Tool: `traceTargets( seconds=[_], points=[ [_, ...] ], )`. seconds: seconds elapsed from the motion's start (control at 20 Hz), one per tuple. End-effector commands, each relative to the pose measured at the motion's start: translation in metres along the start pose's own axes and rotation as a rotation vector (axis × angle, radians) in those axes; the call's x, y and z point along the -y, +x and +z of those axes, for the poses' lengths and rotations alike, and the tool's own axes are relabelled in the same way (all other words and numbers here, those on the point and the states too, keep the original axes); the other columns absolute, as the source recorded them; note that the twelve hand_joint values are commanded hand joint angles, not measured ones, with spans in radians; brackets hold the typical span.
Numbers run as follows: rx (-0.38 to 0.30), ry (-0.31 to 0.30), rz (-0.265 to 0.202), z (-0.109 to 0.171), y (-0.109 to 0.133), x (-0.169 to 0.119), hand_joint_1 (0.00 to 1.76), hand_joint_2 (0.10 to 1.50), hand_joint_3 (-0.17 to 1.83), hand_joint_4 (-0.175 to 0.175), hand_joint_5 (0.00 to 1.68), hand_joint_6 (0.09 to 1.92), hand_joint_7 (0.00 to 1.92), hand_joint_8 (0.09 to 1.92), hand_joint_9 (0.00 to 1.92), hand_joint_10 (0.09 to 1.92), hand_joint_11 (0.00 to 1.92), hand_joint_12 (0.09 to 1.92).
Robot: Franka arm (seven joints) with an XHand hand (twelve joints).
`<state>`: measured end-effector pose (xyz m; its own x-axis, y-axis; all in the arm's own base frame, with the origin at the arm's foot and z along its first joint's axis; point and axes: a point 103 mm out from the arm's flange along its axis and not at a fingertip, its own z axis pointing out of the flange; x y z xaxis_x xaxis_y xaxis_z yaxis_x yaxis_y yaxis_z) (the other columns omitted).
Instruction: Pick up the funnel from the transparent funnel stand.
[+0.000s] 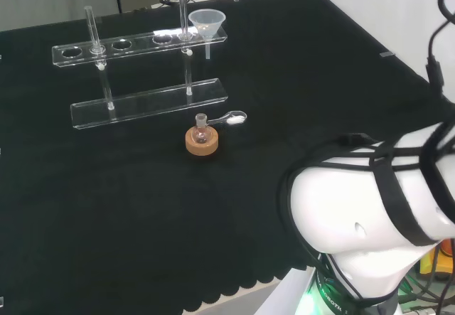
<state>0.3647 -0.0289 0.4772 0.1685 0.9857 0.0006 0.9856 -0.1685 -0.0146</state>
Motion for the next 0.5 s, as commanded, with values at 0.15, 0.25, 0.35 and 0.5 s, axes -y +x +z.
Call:
traceTargets(
  seconds=[0.15, 0.25, 0.35, 0.5],
  points=[
    [-0.013, 0.026, -0.004, 0.025, -0.015, -0.112, 0.02, 1.12, 0.36, 0.004, 0.22, 0.09, 0.15, 0.52, 0.25, 0.62, 0.01, 1.39],
    [0.008, 0.046, -0.016, 0.035, -0.010, -0.130, 0.09, 1.09, 0.33, 0.004, 0.22, 0.09, 0.18, 0.55, 0.29, 0.64, 0.02, 1.41],
    [0.035, 0.046, -0.042, 0.045, -0.002, -0.143, 0.17, 1.05, 0.31, 0.003, 0.23, 0.09, 0.20, 0.56, 0.31, 0.64, 0.03, 1.41],
    [0.060, 0.069, -0.071, 0.061, 0.011, -0.157, 0.32, 1.00, 0.28, -0.005, 0.27, 0.09, 0.23, 0.59, 0.34, 0.66, 0.05, 1.42]
  ],
)
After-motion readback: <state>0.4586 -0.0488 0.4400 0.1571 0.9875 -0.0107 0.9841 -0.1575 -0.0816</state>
